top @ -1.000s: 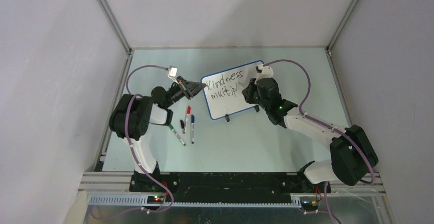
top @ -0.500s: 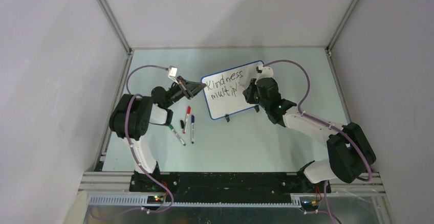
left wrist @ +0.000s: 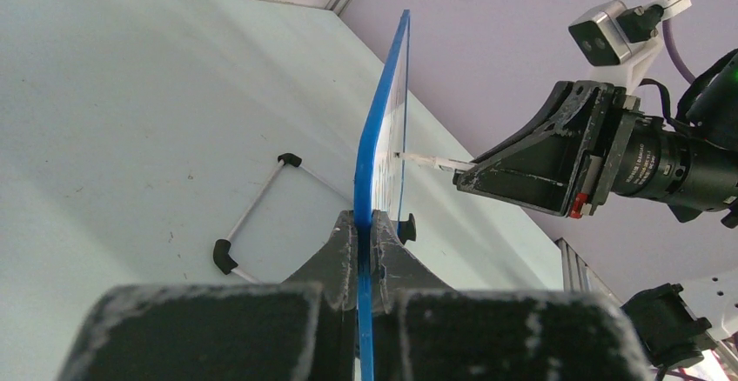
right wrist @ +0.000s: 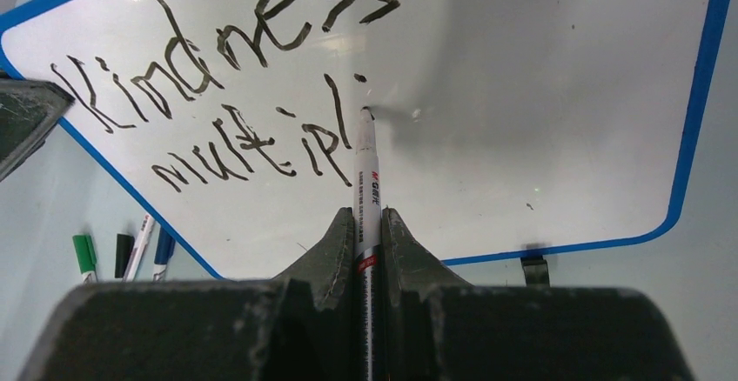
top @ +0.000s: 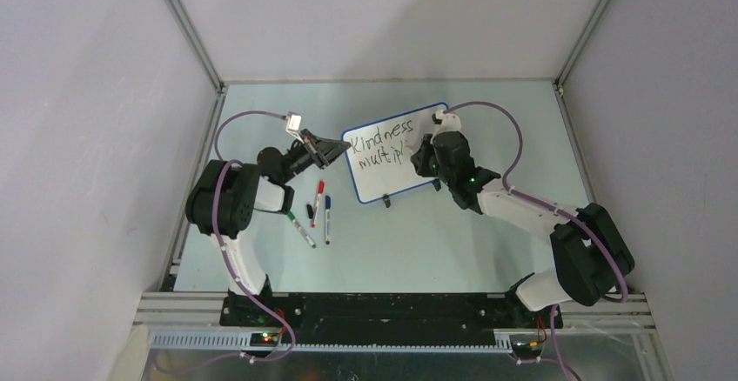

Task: Write a sentence on the whiteboard

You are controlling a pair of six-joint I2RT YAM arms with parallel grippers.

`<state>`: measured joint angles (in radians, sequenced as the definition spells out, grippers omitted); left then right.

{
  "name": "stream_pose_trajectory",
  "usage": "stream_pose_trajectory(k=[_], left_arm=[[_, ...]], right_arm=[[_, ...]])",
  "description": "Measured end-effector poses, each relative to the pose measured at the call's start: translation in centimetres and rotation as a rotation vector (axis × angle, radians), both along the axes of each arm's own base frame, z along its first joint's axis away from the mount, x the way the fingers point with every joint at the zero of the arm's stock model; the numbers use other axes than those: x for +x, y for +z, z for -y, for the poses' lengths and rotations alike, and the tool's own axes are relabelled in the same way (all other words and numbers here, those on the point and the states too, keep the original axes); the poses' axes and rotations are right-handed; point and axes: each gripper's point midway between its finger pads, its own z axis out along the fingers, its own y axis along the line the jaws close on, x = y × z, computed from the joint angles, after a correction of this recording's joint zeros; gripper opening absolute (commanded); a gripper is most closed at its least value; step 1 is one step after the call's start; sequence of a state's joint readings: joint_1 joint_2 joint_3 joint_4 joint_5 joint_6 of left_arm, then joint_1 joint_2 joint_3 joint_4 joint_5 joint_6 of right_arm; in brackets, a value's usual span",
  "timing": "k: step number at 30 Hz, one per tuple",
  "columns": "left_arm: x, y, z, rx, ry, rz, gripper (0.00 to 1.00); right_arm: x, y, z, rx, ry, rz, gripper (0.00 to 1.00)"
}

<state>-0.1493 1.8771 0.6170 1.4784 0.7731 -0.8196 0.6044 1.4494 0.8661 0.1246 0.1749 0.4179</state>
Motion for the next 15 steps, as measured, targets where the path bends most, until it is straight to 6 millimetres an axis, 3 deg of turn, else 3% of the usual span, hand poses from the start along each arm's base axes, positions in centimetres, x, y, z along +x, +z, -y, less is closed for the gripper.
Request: stream_pose_trajectory(k=[15], left_arm=[[0.0, -0.01, 0.0, 0.0, 0.0, -0.001, 0.0]], right_arm=[[0.66, 0.7, -0.21, 0.008, -0.004, 0.012, 0.0]])
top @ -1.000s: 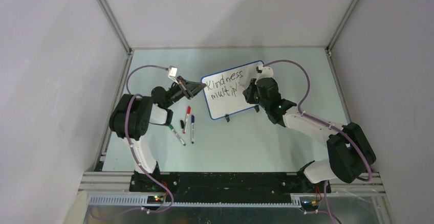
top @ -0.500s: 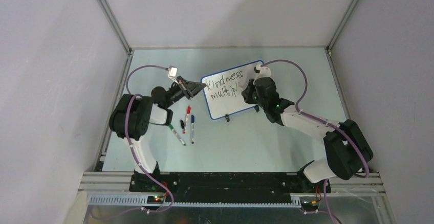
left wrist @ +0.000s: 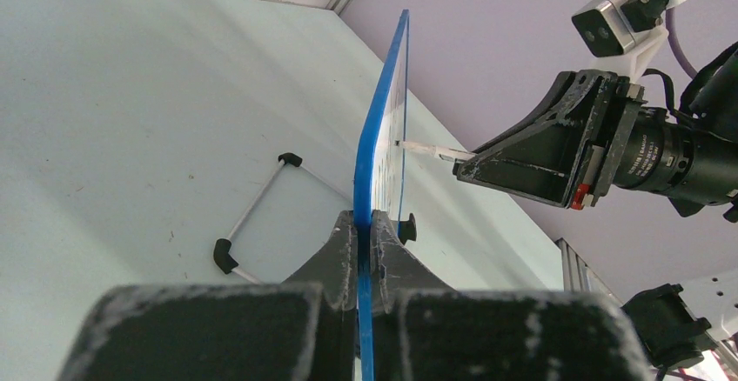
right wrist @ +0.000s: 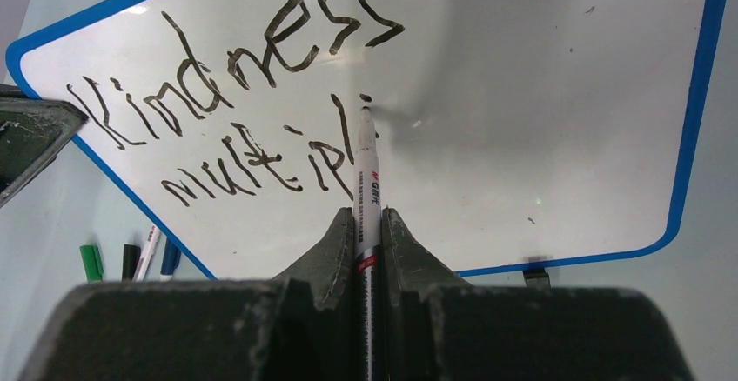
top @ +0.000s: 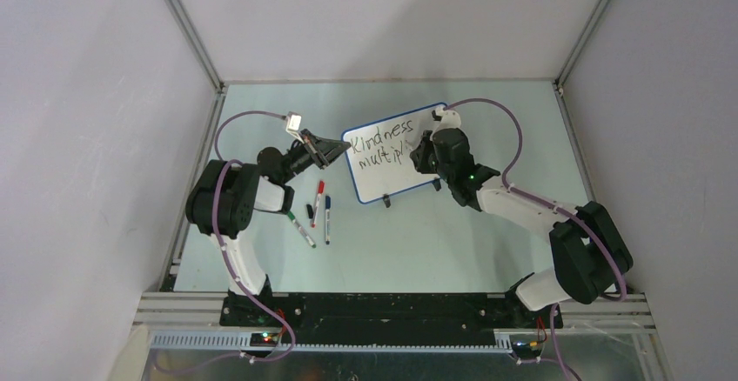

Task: Write a sentence on the whiteboard

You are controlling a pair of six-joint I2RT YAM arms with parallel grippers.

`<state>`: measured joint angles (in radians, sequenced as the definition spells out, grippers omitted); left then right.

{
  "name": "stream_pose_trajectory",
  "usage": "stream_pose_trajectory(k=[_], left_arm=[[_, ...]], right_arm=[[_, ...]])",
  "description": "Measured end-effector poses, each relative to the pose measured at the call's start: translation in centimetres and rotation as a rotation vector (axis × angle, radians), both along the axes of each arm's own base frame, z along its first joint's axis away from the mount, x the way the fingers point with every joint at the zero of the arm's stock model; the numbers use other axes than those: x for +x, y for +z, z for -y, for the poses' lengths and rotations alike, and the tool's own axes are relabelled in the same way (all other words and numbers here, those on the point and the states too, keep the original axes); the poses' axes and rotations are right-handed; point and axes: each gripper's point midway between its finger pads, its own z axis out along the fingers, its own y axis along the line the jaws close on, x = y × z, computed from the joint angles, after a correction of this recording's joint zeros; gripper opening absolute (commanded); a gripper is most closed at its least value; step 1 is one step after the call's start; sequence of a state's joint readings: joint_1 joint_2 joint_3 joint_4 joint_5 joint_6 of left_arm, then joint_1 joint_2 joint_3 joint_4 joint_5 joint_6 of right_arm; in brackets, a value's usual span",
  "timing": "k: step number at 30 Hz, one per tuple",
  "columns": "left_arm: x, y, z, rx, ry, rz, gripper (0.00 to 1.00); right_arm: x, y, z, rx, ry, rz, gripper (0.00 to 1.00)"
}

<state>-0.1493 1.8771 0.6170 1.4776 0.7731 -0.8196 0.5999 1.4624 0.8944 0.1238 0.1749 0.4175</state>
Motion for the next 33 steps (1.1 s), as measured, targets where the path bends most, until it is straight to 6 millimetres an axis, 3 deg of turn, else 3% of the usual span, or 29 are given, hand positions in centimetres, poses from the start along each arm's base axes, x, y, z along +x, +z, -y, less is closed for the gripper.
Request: stream_pose_trajectory(k=[26, 33], left_arm=[[0.0, 0.0, 0.0, 0.0, 0.0, 0.001, 0.0], [0.0, 0.0, 0.0, 0.0, 0.0, 0.001, 0.0]], right_arm=[[-1.5, -1.4, 0.2, -0.047, -0.011, -0.041, 0.0], [-2.0, -0.1, 1.2, -0.025, -0.025, 0.006, 0.0]])
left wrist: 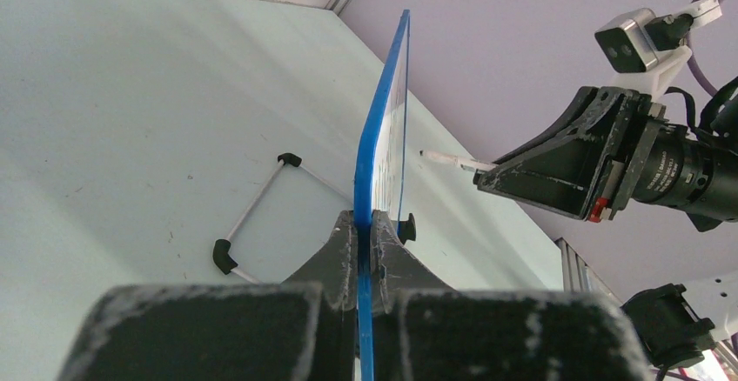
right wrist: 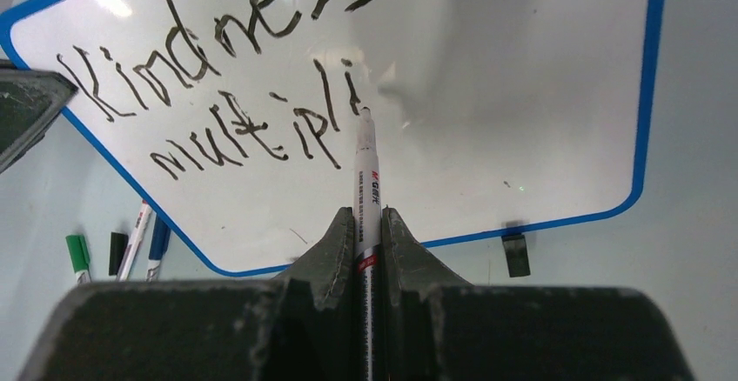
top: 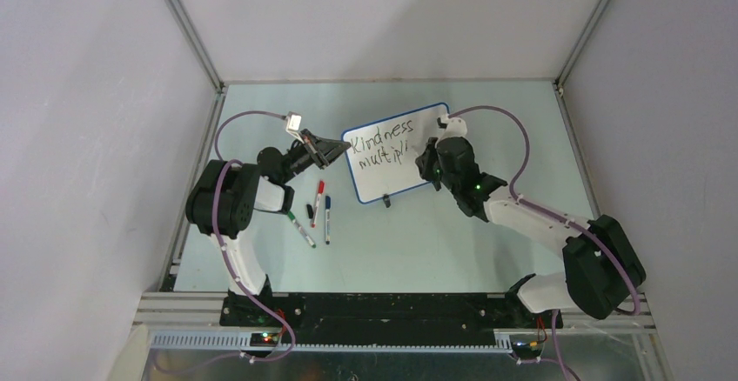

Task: Write a sentence on the whiteboard

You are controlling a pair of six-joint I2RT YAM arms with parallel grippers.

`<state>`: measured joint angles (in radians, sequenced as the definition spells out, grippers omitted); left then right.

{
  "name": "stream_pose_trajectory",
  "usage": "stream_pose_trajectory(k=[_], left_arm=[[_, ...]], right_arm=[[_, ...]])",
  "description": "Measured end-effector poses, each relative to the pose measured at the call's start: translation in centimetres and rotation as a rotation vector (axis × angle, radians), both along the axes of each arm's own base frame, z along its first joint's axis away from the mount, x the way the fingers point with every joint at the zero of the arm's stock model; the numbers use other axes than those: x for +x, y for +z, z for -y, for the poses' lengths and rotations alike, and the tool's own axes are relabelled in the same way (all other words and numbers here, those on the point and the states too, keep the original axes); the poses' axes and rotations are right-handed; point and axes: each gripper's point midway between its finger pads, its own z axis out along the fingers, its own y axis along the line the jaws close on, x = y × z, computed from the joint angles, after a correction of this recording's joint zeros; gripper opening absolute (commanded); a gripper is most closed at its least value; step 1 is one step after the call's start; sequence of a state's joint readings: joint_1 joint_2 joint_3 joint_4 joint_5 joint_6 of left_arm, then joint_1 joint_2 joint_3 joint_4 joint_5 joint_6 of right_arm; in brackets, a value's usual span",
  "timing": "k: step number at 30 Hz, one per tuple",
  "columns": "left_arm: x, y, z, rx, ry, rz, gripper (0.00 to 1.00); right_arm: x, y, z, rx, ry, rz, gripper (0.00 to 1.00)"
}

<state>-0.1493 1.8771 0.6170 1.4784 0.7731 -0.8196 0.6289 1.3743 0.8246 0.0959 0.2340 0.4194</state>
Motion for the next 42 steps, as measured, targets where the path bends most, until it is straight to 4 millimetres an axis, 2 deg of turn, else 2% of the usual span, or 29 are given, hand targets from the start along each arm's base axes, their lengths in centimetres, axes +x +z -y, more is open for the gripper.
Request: stream_pose_trajectory(k=[9, 29, 42], left_arm=[[0.0, 0.0, 0.0, 0.0, 0.0, 0.0, 0.0], [0.0, 0.0, 0.0, 0.0, 0.0, 0.0, 0.0], [0.0, 0.0, 0.0, 0.0, 0.0, 0.0, 0.0]], right_arm=[[0.9, 0.7, 0.9, 0.013, -0.026, 0.035, 0.0], [0.9, 0.7, 0.5, 0.043, 0.027, 0.038, 0.0], [1.0, -0.7, 0.5, 0.032, 0.021, 0.001, 0.0]])
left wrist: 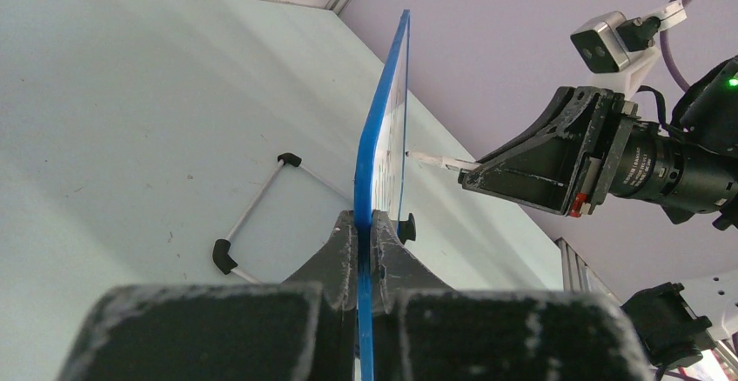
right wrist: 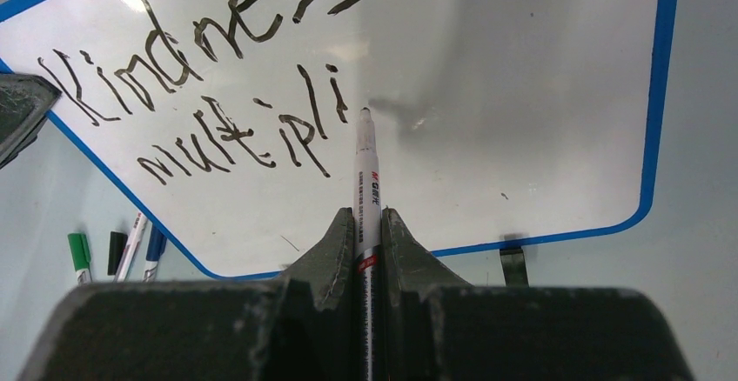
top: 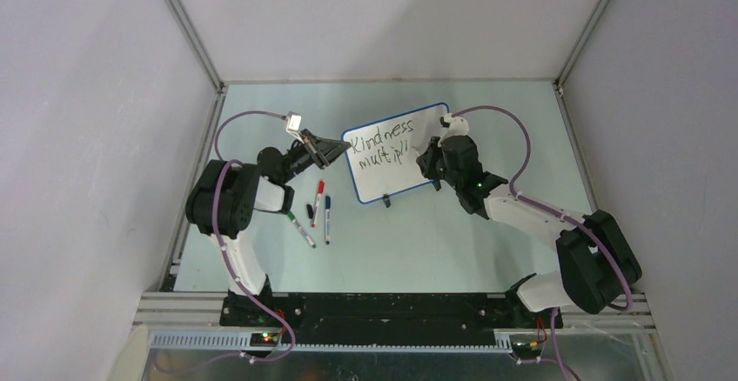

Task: Write a sentence on the whiteboard

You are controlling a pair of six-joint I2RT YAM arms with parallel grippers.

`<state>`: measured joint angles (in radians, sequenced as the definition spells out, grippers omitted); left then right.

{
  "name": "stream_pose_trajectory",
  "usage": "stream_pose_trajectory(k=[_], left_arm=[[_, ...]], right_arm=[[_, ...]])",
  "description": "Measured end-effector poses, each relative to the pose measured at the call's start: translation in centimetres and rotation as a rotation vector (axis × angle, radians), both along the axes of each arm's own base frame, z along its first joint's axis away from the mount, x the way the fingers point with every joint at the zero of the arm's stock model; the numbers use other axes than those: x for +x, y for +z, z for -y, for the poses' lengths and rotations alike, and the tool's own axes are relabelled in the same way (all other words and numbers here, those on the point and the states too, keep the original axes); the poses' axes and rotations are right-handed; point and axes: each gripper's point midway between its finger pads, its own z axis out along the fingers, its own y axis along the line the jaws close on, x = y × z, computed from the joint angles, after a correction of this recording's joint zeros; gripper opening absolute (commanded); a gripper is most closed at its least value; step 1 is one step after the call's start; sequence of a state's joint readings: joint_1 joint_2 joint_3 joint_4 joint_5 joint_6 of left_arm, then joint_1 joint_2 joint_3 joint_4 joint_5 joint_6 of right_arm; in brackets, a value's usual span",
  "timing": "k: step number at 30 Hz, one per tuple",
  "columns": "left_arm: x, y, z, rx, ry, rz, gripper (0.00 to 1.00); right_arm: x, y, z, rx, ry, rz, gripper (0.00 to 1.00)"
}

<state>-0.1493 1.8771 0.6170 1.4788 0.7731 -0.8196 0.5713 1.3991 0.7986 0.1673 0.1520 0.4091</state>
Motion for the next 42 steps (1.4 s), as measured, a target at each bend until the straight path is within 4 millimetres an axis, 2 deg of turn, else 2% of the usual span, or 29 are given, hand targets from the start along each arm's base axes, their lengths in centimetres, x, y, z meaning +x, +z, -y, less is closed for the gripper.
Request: stream_pose_trajectory(k=[17, 42], left_arm=[[0.0, 0.0, 0.0, 0.0, 0.001, -0.001, 0.0], [0.0, 0.0, 0.0, -0.001, 0.003, -0.002, 0.0]], right_arm=[[0.8, -0.3, -0.2, -0.008, -0.012, -0.029, 0.0], [1.6, -0.1, 1.0, 0.004, -0.058, -0.034, 0.0]])
